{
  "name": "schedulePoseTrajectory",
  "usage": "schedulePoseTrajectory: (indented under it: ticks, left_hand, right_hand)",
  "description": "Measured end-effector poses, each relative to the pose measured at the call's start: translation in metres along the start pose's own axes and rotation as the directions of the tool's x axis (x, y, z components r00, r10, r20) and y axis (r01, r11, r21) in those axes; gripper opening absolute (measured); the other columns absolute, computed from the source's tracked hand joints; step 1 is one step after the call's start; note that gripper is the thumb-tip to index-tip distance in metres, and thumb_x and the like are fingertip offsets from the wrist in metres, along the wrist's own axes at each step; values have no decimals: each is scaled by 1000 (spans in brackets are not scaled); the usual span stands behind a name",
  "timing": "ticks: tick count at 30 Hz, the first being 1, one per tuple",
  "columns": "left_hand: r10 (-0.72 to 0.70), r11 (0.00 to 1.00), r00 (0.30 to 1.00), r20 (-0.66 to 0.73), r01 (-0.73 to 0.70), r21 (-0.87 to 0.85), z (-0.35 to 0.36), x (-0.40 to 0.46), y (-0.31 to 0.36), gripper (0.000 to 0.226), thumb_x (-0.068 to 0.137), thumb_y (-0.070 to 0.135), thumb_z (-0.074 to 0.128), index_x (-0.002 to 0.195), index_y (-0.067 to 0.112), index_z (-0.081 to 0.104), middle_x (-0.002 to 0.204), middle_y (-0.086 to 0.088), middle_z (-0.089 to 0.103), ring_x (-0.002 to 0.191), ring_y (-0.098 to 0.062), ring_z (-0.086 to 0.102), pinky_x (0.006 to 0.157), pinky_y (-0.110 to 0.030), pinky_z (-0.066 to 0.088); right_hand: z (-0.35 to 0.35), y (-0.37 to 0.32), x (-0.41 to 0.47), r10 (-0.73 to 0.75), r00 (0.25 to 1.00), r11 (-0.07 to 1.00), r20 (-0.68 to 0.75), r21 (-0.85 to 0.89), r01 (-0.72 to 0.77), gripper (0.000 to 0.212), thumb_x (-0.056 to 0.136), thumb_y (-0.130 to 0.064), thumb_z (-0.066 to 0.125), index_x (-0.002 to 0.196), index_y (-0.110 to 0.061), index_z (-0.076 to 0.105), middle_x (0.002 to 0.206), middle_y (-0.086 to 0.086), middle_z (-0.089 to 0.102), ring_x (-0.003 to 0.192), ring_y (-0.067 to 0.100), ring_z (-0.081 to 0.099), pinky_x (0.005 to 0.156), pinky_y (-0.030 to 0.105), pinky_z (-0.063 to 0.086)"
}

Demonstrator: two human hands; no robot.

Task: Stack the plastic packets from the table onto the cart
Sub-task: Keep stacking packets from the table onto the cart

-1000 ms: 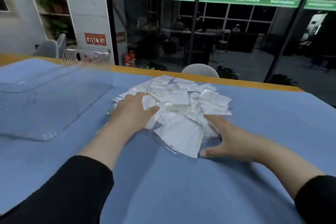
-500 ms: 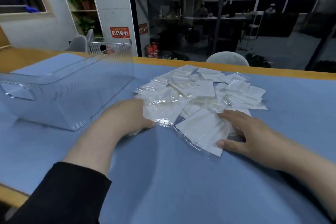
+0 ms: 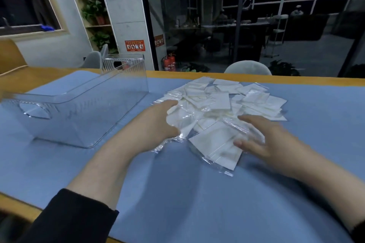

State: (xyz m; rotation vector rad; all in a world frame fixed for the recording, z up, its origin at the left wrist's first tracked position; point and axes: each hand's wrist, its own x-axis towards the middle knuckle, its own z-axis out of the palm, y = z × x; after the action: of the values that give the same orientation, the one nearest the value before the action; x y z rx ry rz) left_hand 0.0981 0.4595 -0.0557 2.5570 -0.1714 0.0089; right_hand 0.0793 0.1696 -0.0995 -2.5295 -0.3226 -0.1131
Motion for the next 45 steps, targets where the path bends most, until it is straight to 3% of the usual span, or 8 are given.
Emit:
schedulePoseTrajectory:
  ticks: [3,7,12,23,29,35,41,45]
  left_hand:
    - [145,985,989,-27,-147,-89,-2,-2,37,78,85,31,79,150,45,38,97,14,49,75,1,52,49,-10,38]
    - [235,972,961,144,-236,-7,24,8,75,80,84,40,80,150,46,36,104,22,52,90,-4,56,82,-26,51]
    - [46,937,967,251,-128,325,54,20,61,83,84,70,62,153,35,33,145,4,52,129,-22,50,98,-34,44]
    - [34,864,984,175,-117,489,64,6,73,87,82,82,49,153,38,26,130,2,60,121,-25,54,84,-37,41]
    - [139,940,963,232,-202,276,71,5,77,93,82,65,68,157,45,17,153,12,46,138,-13,43,108,-34,40]
    - [290,947,922,256,-316,65,73,2,82,84,91,30,66,148,66,15,125,20,52,108,4,48,89,-17,38]
    - [444,877,883,-154,-463,-127,64,6,80,81,87,22,76,139,69,35,100,21,60,91,-5,58,78,-11,41]
    - [216,911,951,-220,-278,-306,65,14,73,28,89,47,68,117,45,67,90,20,68,81,3,59,72,-16,43]
  right_hand:
    - [-4,-6,2,-1,980,944,-199,322,67,75,70,-75,56,137,-41,53,130,-26,61,121,-7,54,101,20,41]
    - [-8,-8,1,114,986,745,-119,668,-5,57,76,-51,70,129,-31,61,91,-4,75,81,10,70,84,27,54]
    - [-6,15,10,176,970,970,-171,201,-140,35,88,-41,73,122,-35,65,97,-17,64,78,2,61,75,22,48]
    - [-21,9,1,143,980,976,137,-187,-116,82,76,-66,73,148,-43,39,135,-18,48,126,12,49,108,37,40]
    - [-20,7,-2,112,983,992,145,-77,-102,90,78,-57,78,151,-50,27,124,-23,46,120,9,50,102,31,42]
    - [-18,18,4,16,999,993,35,120,-20,90,75,-44,85,148,-47,32,129,-17,45,114,-1,47,94,17,40]
    - [-22,18,5,-101,979,859,-177,481,176,31,87,-18,79,110,-30,60,97,-4,70,81,22,63,78,38,52]
    - [-18,28,5,-88,987,906,-133,402,135,28,86,-25,79,100,-30,56,95,-8,67,84,23,63,82,36,54]
